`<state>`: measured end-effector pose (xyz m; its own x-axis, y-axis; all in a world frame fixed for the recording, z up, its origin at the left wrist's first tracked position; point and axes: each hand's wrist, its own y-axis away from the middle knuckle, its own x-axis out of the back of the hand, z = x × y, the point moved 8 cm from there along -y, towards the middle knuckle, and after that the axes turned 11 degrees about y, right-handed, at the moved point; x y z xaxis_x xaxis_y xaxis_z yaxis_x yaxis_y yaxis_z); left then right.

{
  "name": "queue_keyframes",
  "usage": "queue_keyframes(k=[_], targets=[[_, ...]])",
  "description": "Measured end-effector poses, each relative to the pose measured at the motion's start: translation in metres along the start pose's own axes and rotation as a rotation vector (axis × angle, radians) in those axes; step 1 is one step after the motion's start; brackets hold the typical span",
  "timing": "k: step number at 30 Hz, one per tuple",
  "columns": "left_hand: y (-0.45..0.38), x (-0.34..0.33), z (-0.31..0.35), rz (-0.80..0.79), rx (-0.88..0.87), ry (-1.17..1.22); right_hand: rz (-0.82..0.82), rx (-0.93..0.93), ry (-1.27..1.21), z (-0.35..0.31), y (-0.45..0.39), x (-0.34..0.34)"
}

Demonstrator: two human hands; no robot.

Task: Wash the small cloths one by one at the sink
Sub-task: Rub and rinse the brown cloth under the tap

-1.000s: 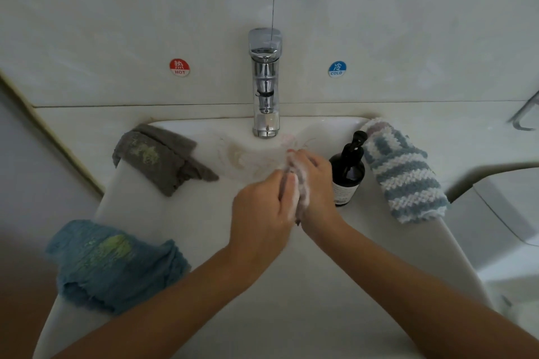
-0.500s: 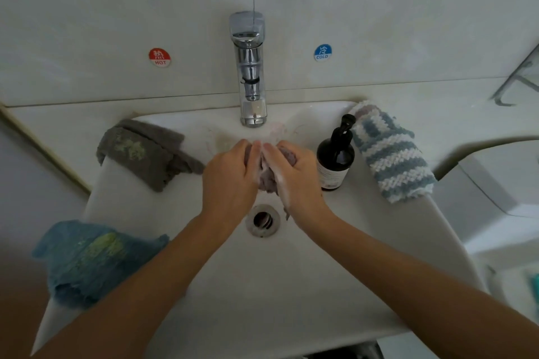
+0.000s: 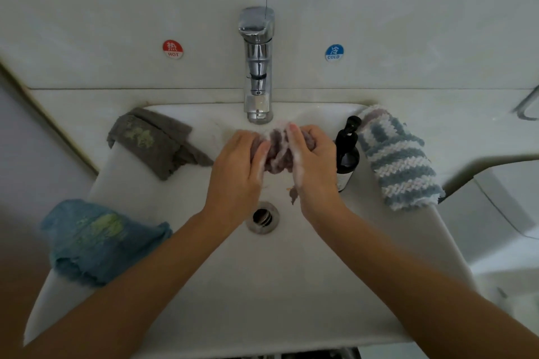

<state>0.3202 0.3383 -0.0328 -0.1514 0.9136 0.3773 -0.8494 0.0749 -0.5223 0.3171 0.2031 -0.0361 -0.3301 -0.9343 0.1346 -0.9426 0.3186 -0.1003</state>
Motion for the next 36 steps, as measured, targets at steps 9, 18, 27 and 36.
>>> queue_keyframes(k=[9,18,27,36], targets=[[-0.006,0.015,-0.009,0.122,0.135,0.185,0.032,0.026,-0.016,-0.004,0.0,-0.003],[0.021,-0.012,0.033,0.006,0.068,0.265,0.141,-0.12,-0.011,0.016,-0.003,0.006],[0.011,0.001,-0.007,0.199,0.357,0.316,-0.016,0.019,-0.047,-0.006,0.023,-0.022],[-0.003,-0.022,0.001,0.037,0.382,0.199,0.086,-0.201,-0.076,0.03,0.011,-0.009]])
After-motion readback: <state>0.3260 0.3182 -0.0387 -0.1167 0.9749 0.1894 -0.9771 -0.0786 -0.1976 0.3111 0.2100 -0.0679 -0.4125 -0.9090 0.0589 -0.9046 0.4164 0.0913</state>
